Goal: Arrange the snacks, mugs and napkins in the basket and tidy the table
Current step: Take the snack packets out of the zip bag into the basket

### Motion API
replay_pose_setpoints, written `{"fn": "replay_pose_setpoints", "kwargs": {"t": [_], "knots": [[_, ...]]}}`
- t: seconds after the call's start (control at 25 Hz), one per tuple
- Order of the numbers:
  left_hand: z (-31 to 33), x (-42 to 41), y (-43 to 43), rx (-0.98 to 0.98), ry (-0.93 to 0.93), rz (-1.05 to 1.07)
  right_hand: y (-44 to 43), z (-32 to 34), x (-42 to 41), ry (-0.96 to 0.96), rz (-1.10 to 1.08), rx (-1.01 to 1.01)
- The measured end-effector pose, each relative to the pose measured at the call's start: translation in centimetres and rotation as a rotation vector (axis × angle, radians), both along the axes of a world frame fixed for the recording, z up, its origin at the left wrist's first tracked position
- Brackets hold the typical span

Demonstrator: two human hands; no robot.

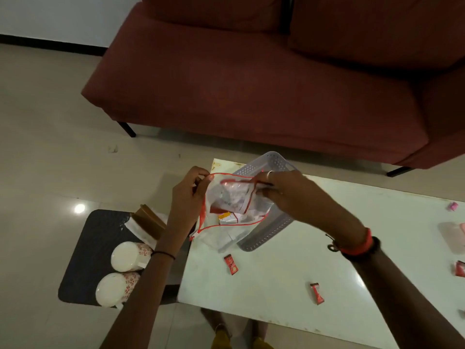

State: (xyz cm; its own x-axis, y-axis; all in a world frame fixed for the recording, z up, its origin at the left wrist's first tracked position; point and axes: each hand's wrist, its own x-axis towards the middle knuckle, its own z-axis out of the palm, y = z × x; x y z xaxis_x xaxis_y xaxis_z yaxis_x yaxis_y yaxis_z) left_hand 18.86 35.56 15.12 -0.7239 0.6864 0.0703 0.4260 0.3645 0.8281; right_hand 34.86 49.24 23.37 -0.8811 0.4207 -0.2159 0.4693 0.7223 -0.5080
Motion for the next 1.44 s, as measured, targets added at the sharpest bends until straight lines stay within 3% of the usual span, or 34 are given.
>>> {"fn": "replay_pose_setpoints", "kwargs": {"t": [0.16,0.24,0.36,0.52,0.64,0.96,1.16,1.44], "knots": [[0.2,-1.5,1.2,-0.003,0.018,0.023,5.2,1.8,2.3,0.496,-0.468,-0.542],[0.2,-2.1,1.7,0.011,0.009,0.024,8.4,-1.1,2.6,0.612,-0.709,-0.540],[0.0,-3.0,2.4,0.002,-0.002,0.017,13.0,-9.2,1.8,0.433,-0.933,-0.404],[-0.7,-4.0,3.8,-0.036,0.023,-0.012,15.7,-19.2,-0.7,-0.064,-0.763,-0.191],[-1.2,-4.8,4.4,-0.038,0.045,-0.020,16.8,-22.9,-2.6,-0.214,-0.654,-0.165],[-1.8,-5.7,4.7,-0.047,0.047,0.009,18.9,-26.7,-4.7,-0.146,-0.807,-0.294],[-2.1,-5.4,4.8,-0.074,0.023,0.025,19.1,-27.4,-4.5,-0.197,-0.725,-0.133],[-2.0,-4.3,4.5,-0.072,0.016,0.033,18.8,-25.7,-3.4,-0.133,-0.834,0.027]]}}
